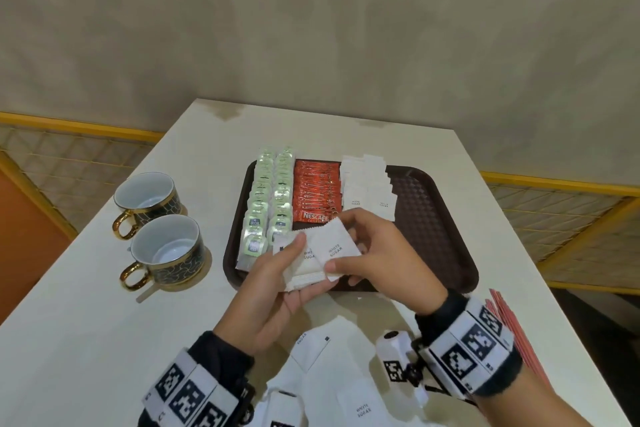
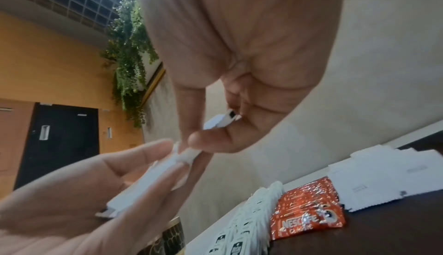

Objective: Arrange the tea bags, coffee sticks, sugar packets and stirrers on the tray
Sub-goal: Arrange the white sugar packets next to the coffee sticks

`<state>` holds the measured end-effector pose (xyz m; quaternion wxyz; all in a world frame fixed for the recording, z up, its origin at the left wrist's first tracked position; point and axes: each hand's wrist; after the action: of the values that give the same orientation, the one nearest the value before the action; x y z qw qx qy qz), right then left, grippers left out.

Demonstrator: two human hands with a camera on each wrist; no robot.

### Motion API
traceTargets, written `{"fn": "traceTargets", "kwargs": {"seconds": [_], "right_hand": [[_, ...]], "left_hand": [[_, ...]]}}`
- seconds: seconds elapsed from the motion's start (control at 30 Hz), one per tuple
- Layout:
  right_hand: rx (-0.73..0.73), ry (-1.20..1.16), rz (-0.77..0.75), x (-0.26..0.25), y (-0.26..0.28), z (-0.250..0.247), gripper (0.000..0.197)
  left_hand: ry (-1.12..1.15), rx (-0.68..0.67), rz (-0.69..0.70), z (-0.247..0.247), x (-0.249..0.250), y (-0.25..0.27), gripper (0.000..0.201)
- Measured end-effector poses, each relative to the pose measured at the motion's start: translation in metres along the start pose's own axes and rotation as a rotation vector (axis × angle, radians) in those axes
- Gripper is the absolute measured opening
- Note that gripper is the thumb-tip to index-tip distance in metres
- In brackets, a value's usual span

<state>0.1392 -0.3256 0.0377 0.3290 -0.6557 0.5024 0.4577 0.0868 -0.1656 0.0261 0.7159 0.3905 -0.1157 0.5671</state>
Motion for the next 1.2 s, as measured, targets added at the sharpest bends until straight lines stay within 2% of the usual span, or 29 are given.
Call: {"fn": "traceTargets", "kwargs": {"seconds": [0.1, 0.17, 0.3, 0.43, 0.53, 0.7, 1.03, 1.2], "right_hand": [[0.087, -0.098, 0.041, -0.001, 0.006, -0.015, 0.035], [0.120, -0.172, 0.063, -0.002, 0.012, -0.023, 0.033], [0.028, -0.323, 0.082, -0.005, 0.027, -0.019, 0.034], [0.092, -0.296, 0.113, 0.004, 0.032, 0.002, 0.017], [0.146, -0.299, 0.137, 0.007, 0.030, 0.007, 0.020], [0.114, -0.289, 0.182, 0.010, 0.030, 0.004, 0.026], [0.061, -0.183, 0.209, 0.007, 0.012, -0.012, 0.015], [0.139, -0.278, 0.273, 0.015, -0.019, -0.039, 0.011]], "left_hand": [[0.002, 0.001, -0.004, -0.004, -0.003, -0.002, 0.027], [-0.039, 0.014, 0.018, -0.005, -0.006, -0.003, 0.021], [-0.133, 0.033, 0.129, -0.005, -0.009, -0.002, 0.015], [-0.210, 0.011, 0.153, -0.003, -0.015, 0.000, 0.016], [-0.230, -0.020, 0.141, -0.003, -0.017, 0.002, 0.031], [-0.328, -0.088, 0.209, -0.006, -0.021, 0.002, 0.029], [-0.488, 0.011, 0.222, -0.012, -0.028, -0.019, 0.033], [-0.522, 0.079, 0.194, -0.014, -0.028, -0.031, 0.025]]}}
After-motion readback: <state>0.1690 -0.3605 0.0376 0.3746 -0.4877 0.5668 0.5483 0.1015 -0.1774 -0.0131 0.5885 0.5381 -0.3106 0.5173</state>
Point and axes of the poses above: each hand's wrist, its own y-axis away from the middle knuckle, its own z-axis out of the palm, x = y × z, and after that the axes turned 7 degrees about x, right-handed
